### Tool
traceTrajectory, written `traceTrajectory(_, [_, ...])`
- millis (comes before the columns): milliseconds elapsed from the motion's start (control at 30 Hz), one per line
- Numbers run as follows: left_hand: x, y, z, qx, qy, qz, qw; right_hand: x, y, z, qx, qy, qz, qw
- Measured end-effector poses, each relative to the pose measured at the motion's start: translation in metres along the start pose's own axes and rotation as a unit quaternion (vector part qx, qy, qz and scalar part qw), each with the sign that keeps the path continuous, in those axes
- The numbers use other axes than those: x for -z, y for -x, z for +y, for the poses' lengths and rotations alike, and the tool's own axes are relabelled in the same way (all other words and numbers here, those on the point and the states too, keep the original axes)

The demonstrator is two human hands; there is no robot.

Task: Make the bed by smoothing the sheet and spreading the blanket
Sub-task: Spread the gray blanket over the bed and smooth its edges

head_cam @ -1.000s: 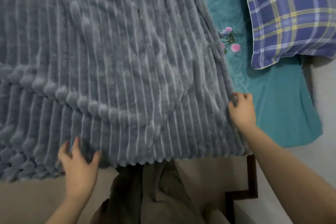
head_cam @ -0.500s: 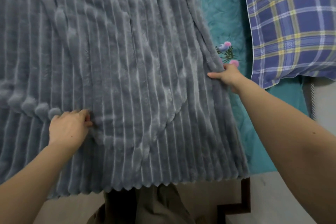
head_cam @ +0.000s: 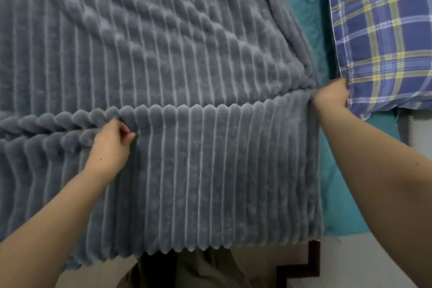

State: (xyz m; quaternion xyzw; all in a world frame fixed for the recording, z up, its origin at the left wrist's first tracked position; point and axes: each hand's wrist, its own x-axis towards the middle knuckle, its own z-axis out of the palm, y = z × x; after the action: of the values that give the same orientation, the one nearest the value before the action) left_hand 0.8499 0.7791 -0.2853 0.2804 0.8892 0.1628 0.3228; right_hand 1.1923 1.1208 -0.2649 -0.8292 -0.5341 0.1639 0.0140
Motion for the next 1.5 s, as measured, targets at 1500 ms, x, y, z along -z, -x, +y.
traceTrajectory(1500, [0.041, 0.138, -0.208, 0.152, -0.143, -0.079, 0.975, -0.096, 0.29, 0.042, 0.626, 0.222, -0.206, 0.719])
